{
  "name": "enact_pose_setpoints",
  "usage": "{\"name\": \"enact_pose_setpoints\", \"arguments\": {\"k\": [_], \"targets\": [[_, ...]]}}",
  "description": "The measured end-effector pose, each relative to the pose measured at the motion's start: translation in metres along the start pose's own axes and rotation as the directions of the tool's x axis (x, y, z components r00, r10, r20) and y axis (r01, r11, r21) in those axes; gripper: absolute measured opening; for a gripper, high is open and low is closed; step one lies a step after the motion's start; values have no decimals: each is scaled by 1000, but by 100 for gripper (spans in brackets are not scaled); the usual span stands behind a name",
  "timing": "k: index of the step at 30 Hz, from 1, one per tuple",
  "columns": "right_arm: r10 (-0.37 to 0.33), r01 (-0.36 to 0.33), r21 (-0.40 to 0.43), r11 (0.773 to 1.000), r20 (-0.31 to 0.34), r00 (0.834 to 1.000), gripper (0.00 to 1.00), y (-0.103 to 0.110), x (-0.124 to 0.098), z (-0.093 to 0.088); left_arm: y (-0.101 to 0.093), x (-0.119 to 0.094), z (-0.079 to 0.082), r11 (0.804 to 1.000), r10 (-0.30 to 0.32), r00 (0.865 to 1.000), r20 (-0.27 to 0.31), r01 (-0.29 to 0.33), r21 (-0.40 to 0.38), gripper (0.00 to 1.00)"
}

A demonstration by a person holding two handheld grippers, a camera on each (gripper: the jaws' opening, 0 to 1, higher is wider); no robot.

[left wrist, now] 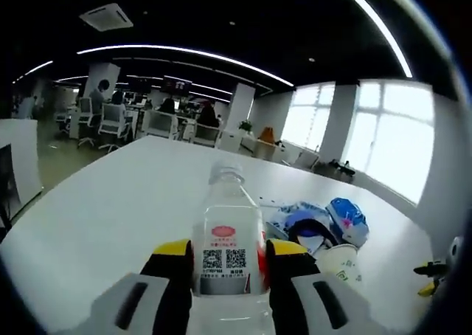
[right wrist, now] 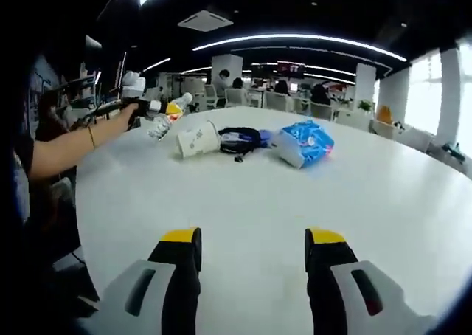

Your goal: Arrange the tabletop items into an orderly group along one side of the table until the central work area is clear of visible clutter.

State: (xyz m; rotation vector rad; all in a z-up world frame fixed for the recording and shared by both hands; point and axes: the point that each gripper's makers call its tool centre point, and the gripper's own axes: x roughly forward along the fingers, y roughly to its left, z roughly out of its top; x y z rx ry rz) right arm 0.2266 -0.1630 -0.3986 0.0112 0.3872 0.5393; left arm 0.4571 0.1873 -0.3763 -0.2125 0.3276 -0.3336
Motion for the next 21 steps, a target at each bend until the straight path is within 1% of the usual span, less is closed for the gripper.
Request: {"name": "enact_pose_setpoints", "arguments": {"k": [1, 2, 3, 4, 5, 7, 9, 10, 12, 13, 14, 15, 16, 17, 18, 19, 20, 21], "targets": [[102, -106, 96, 990, 43, 994, 55, 13, 4, 15, -1, -1, -3, 1000, -2, 1000, -6, 2, -2, 37], [151, -162, 146, 976, 81, 985, 55, 19, 5, 26, -1, -1, -4, 1000, -3, 1000, -8, 3, -3, 37], [203, -229, 235, 945, 132, 970, 55, 24, 9, 42, 0, -1, -6, 1000, -6, 1000, -11, 6, -5, 37], [244, -288, 292, 912, 178, 953, 55, 27, 16, 62, 0, -1, -7, 1000, -4, 1000, -14, 4, -3, 37], [271, -321, 294, 900, 198, 942, 55, 29, 23, 75, 1, 0, -8, 1000, -6, 1000, -16, 6, -2, 37], [270, -309, 272, 911, 173, 947, 56, 29, 43, 91, 1, 0, -10, 1000, -6, 1000, -22, 6, -8, 37], [270, -297, 242, 924, 140, 953, 54, 31, 64, 105, 1, 0, -11, 1000, -10, 1000, -24, 9, -14, 37], [285, -308, 257, 916, 122, 951, 53, 36, 73, 110, 1, 0, -12, 1000, -12, 1000, -26, 12, -14, 37], [333, -358, 278, 891, 133, 934, 55, 48, 90, 125, 2, 2, -12, 1000, -12, 999, -32, 12, -6, 37], [336, -362, 309, 880, 134, 932, 54, 49, 96, 129, 1, 2, -12, 1000, -12, 999, -34, 12, -4, 37], [348, -380, 319, 868, 156, 925, 54, 54, 107, 140, 1, 1, -13, 1000, -12, 999, -37, 12, -1, 37], [371, -405, 345, 846, 163, 914, 55, 60, 118, 148, 1, 2, -14, 1000, -14, 999, -40, 14, -3, 37], [378, -409, 388, 826, 156, 913, 55, 64, 129, 153, 1, 2, -15, 1000, -12, 999, -42, 12, -4, 37], [399, -430, 402, 808, 162, 902, 55, 71, 141, 159, 0, 1, -16, 1000, -15, 999, -46, 14, -6, 37], [422, -440, 443, 781, 144, 895, 55, 78, 153, 160, -1, 1, -17, 1000, -15, 999, -47, 15, -7, 37], [437, -445, 461, 768, 130, 890, 55, 83, 166, 162, -1, 1, -17, 1000, -15, 999, -47, 15, -7, 37], [440, -444, 479, 757, 129, 889, 55, 87, 179, 164, -3, 1, -18, 1000, -16, 999, -51, 16, -4, 37], [429, -424, 509, 749, 115, 896, 55, 88, 193, 164, -2, 2, -19, 1000, -15, 998, -53, 15, -3, 37]]}}
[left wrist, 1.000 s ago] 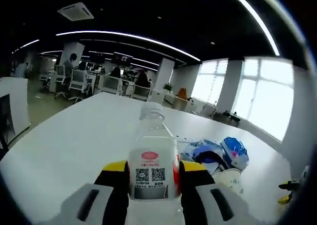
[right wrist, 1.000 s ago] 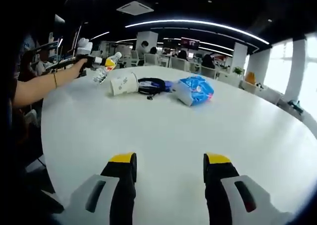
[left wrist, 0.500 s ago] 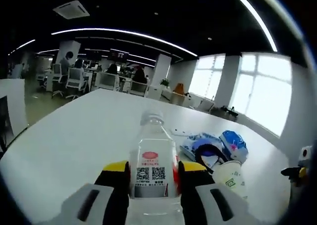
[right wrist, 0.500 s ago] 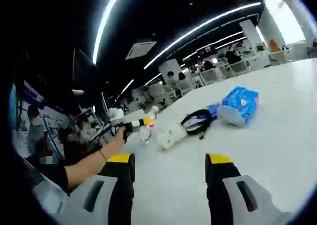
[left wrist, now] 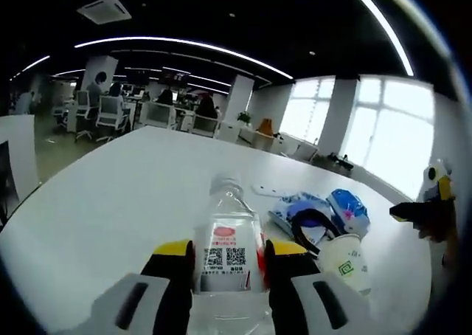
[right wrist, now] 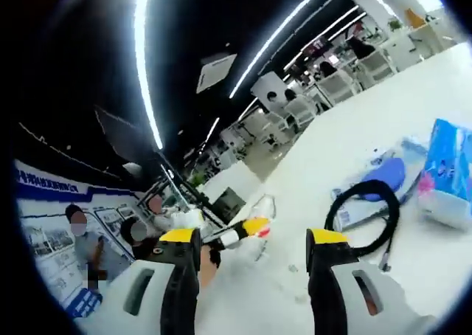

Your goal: Arrange the tabletop items into an orderly group along one side of the table until the central work area is clear of visible clutter.

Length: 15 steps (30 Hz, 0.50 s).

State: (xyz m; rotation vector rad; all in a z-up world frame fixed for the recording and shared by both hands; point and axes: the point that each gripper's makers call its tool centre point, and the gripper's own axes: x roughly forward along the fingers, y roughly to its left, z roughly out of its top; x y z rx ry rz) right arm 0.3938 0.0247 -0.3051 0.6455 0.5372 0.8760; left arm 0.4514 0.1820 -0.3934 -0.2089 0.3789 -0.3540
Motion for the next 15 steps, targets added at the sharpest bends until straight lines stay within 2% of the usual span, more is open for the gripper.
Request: {"name": "enact_pose_setpoints", "arguments": {"k": [3, 7, 11, 15], "targets": [[-3, 6, 77, 997, -34, 999, 50, -2, 33, -8, 0, 3, -3, 1000, -3, 1000, -17, 3, 0, 37], [-25, 36, 110, 993, -96, 995, 51, -5, 64, -13, -4, 8, -7, 1000, -7, 999, -43, 8, 23, 37], [-64, 75, 80, 994, -131, 989, 52, -10, 70, -17, -7, 11, -9, 999, -11, 998, -57, 13, 34, 36], [-81, 91, 77, 993, -128, 989, 53, -16, 71, -14, -9, 11, -12, 999, -9, 998, -62, 12, 39, 36]]}}
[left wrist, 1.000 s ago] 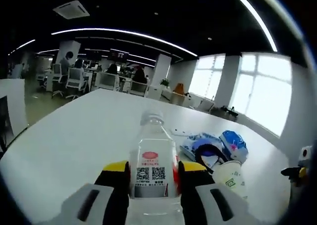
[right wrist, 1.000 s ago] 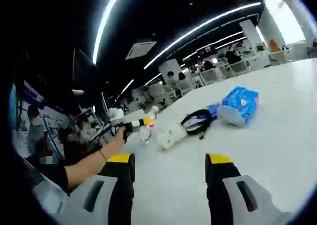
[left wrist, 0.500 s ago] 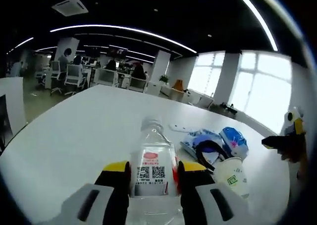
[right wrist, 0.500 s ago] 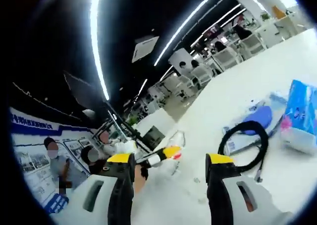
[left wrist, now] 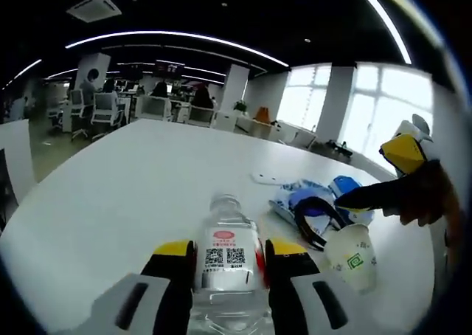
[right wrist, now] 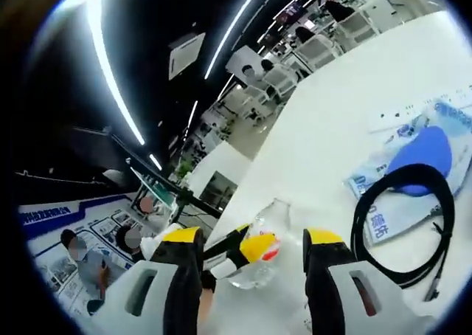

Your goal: Arrange the tabletop items into an orderly group along one side of the table until the central work area is clear of visible clutter.

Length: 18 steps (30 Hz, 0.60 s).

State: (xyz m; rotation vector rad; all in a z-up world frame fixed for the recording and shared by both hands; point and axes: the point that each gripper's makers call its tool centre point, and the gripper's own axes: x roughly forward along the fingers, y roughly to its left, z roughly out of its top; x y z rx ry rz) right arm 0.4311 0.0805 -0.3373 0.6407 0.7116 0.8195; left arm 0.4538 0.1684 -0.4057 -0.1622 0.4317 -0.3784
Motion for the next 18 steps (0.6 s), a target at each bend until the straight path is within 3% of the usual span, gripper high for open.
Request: {"name": "enact_pose_setpoints", "arguments": {"k": [13, 18], "targets": [[-25, 28, 39, 999, -69, 997, 52, -8, 19, -12, -1, 2, 1, 1000, -12, 1000, -7, 12, -3, 35], [-34, 39, 56, 998, -86, 996, 51, -16, 30, -5, 1, 2, 2, 1000, -14, 1000, -5, 14, -7, 35]]}}
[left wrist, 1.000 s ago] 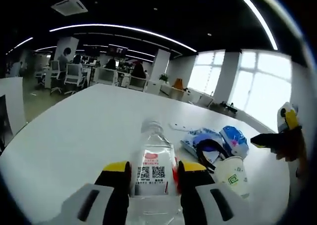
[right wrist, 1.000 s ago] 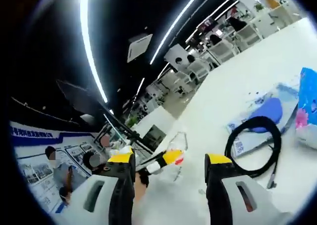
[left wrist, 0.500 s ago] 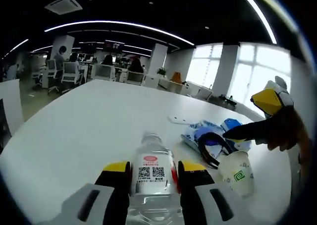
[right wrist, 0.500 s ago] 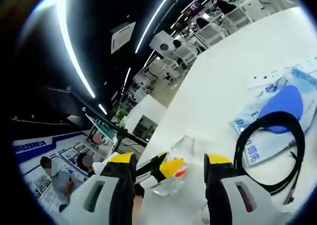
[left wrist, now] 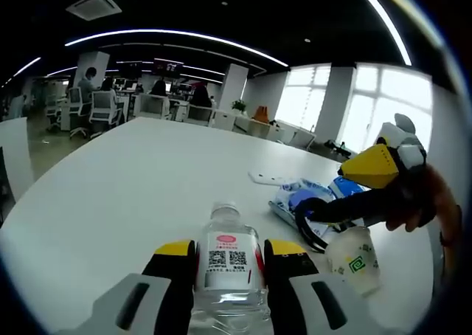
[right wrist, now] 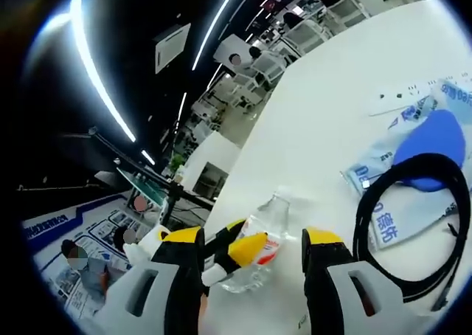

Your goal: Arrange the tabletop items into an orderly group along one side of the table until the central work area is clear of visible clutter.

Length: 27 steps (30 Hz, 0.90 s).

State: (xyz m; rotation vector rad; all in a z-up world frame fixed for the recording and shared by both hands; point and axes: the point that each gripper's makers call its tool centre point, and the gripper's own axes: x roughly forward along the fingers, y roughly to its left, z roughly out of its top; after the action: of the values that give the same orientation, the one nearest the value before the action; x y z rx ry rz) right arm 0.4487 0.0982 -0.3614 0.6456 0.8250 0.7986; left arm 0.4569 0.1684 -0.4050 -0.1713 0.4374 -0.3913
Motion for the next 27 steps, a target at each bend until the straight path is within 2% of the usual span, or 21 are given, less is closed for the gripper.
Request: {"name": "enact_pose_setpoints", "arguments": {"k": [7, 13, 21, 27], "targets": [[-26, 26, 43, 999, -17, 1000, 49, -13, 21, 1, 0, 3, 1, 1000, 0, 1000, -3, 0, 16, 35], [-35, 36, 30, 999, -21, 999, 49, -9, 29, 6, 0, 5, 3, 1000, -5, 1000, -2, 5, 12, 34], [-101, 102, 5, 995, -32, 994, 47, -13, 34, 14, -2, 8, 3, 1000, -7, 1000, 0, 7, 6, 34], [-123, 124, 15, 992, -39, 992, 49, -11, 45, 11, -3, 10, 4, 1000, -10, 1000, 6, 10, 1, 34]]}}
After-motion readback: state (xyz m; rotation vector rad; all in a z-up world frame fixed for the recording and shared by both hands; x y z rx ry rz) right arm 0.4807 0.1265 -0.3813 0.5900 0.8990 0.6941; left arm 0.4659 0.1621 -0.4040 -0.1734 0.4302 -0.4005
